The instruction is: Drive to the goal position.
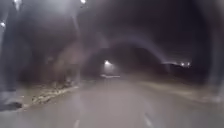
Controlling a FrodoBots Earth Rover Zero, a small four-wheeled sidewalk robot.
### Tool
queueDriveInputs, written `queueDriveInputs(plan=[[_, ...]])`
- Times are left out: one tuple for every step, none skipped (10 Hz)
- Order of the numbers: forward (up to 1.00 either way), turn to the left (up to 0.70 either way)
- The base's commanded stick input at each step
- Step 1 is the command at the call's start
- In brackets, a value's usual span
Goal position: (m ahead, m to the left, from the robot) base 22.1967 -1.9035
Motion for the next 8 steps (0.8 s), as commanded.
queueDriveInputs(plan=[[1.0, -0.06], [1.0, -0.02], [1.0, 0.0], [1.0, 0.0], [1.0, 0.0], [1.0, -0.01], [1.0, -0.02], [1.0, -0.04]])
